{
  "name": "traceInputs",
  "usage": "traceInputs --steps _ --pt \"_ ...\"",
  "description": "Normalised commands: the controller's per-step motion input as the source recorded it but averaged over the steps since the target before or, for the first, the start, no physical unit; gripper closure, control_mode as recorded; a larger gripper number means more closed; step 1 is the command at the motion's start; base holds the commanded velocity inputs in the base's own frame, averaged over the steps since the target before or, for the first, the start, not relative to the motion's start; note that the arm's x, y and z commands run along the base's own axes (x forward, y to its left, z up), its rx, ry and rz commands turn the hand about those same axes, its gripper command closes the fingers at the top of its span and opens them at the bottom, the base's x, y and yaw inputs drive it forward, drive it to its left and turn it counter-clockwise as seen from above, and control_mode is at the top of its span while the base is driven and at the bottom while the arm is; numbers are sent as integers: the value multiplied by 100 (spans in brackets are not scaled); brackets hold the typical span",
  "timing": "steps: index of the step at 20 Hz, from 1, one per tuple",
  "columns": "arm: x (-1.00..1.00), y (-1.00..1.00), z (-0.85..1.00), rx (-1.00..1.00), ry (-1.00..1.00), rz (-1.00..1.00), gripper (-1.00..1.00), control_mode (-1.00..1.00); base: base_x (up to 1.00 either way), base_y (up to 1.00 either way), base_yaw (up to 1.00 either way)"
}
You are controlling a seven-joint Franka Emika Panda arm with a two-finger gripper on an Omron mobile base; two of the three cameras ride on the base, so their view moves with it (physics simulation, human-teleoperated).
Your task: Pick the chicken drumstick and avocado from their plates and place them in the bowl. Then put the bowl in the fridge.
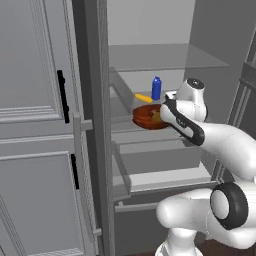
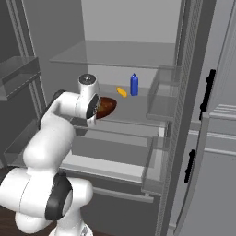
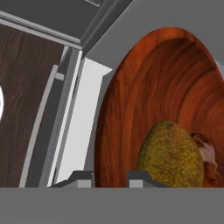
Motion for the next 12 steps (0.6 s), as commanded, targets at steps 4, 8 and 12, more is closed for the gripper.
traceInputs --steps 4,8,12 --pt "46 0 -41 0 0 1 100 -100 0 0 0" --pt "34 0 -31 0 0 1 100 -100 0 0 0" --pt "58 0 -7 0 0 0 100 -100 0 0 0"
